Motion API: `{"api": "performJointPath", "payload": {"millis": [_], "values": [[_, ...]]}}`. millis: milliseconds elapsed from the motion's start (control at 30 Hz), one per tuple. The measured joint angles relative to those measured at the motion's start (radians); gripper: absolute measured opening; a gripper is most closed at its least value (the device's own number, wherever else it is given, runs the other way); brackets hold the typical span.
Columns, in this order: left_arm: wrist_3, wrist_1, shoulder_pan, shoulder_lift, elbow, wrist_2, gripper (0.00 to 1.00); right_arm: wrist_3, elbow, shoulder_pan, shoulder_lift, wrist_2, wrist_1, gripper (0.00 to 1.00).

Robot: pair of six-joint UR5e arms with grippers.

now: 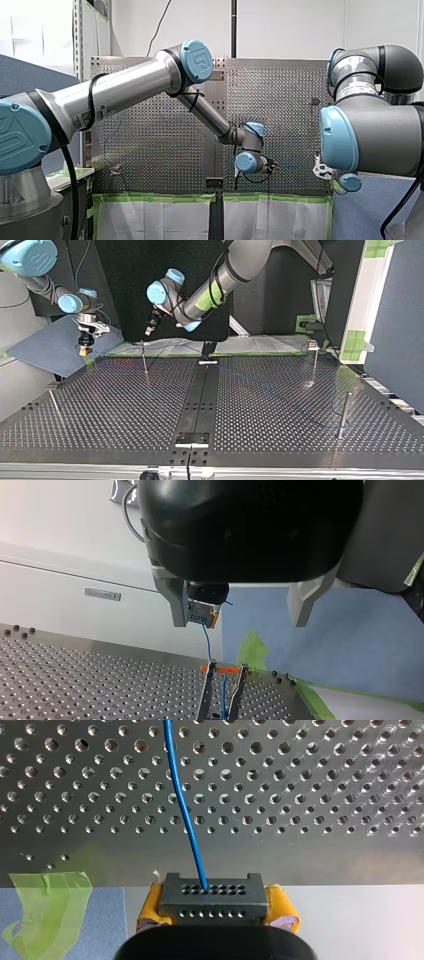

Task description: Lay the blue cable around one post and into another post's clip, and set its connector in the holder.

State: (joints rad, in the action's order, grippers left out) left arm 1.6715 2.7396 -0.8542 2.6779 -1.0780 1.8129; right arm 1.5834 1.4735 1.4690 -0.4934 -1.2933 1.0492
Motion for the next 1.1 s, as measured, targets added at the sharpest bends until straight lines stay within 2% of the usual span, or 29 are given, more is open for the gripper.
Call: {"api": "performJointPath", "payload": {"millis": [600,933,1100], "values": [[0.007,0.015,-0.003,0.0,-0.009,0.023,1.0,0.0,0.0,0.002,0.0,0.002,-0.003,0.26],[0.027,0.014,0.0,0.0,-0.058,0.04,1.0,0.0,0.0,0.003,0.0,0.002,-0.004,0.26],[0.028,0.014,0.003,-0.001,-0.058,0.042,1.0,0.0,0.0,0.003,0.0,0.002,-0.004,0.26]]}}
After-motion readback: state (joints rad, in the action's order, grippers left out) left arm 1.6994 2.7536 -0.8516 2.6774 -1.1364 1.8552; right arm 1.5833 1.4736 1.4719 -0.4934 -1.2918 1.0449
